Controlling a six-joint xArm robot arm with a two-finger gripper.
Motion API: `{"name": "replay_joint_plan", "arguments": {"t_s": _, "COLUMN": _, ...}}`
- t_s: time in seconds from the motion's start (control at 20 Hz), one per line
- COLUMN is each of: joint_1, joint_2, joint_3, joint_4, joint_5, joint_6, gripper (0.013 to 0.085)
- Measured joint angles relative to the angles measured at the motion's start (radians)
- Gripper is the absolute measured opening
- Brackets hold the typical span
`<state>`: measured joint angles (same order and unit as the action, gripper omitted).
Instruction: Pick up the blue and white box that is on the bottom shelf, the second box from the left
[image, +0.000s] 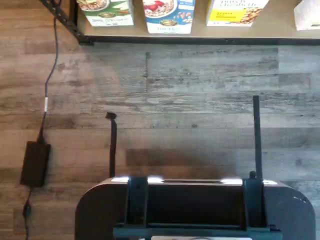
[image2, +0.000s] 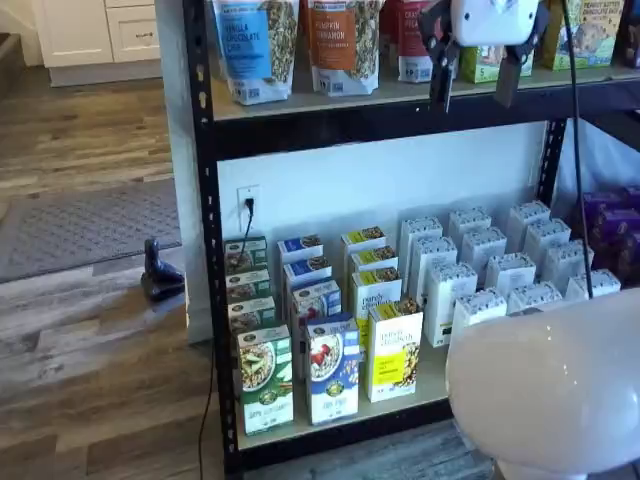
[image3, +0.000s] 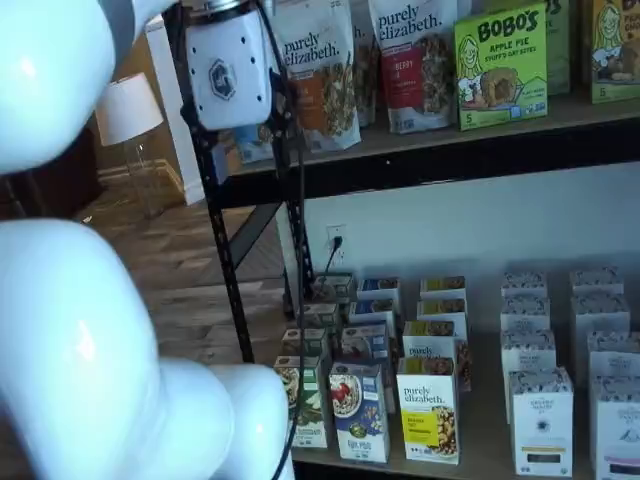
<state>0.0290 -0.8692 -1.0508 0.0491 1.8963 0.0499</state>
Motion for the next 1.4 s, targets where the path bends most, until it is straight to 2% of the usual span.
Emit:
{"name": "replay_joint_plan", "arguments": {"t_s": 0.3, "joint_1": -0.002, "joint_2": -0.004, "joint_3": 0.057, "joint_4": -0.004, "joint_5": -0.048, "joint_6": -0.003, "gripper": 0.0850}}
{"name": "replay_joint_plan", "arguments": {"t_s": 0.6, "joint_1": 0.024, "joint_2": 0.003, "joint_3": 0.111, "joint_4": -0.036, "joint_5": -0.105, "joint_6": 0.013, "gripper": 0.0850}}
{"name": "replay_joint_plan", "arguments": {"t_s": 1.4, "joint_1": 0.034, "joint_2": 0.017, "joint_3": 0.275, "joint_4": -0.013, "joint_5": -0.296, "joint_6": 0.024, "gripper": 0.0850}}
